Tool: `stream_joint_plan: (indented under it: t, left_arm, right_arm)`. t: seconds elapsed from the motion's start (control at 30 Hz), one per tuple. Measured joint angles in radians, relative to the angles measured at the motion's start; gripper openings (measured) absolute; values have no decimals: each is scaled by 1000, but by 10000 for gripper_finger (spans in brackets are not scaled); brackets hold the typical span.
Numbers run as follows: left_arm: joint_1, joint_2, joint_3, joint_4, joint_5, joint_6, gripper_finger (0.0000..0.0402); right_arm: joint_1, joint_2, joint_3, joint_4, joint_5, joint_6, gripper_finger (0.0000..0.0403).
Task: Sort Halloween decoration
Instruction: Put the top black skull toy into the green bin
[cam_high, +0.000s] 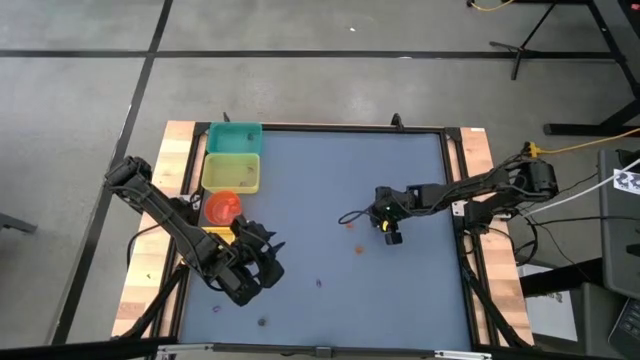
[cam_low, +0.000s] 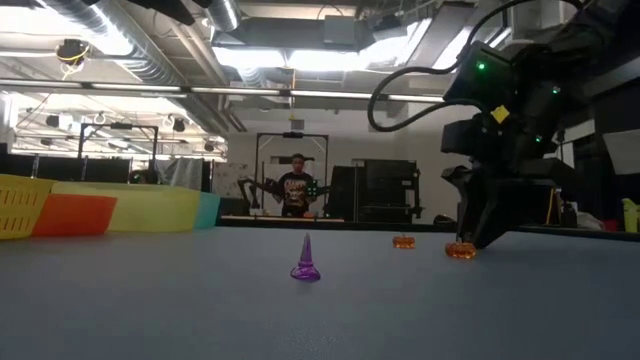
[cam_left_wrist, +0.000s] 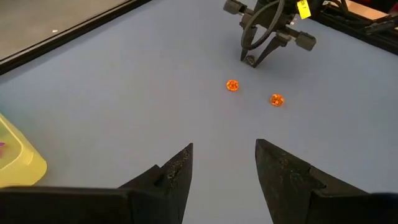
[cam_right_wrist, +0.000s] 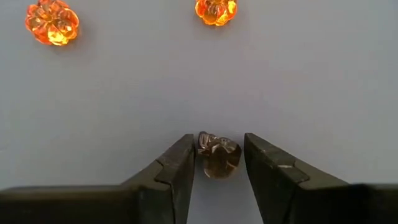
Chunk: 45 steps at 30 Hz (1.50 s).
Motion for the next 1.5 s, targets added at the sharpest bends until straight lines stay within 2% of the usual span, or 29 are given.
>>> stream_joint_plan:
  t: [0.37, 0.57, 0.83, 1.0, 1.23, 1.5]
  left_arm:
    - [1, 0, 0, 2, 0, 93, 157]
    - [6, 0, 0, 3, 0, 175, 157]
    - [74, 0, 0, 59, 0, 196, 157]
    - [149, 0, 0, 140, 9, 125, 157]
    - [242, 0, 0, 154, 114, 10, 157]
    - [310, 0, 0, 240, 135, 30, 157]
  right_arm:
    - [0, 2, -1, -3, -1, 0, 75]
    - [-1, 3, 15, -17, -12, 0, 88]
    - [-2, 6, 125, 10, -14, 0, 86]
    - [-2, 6, 184, 148, -8, 0, 86]
    - [-2, 6, 241, 399, -9, 0, 87]
    - [-1, 5, 257, 662, -10, -4, 87]
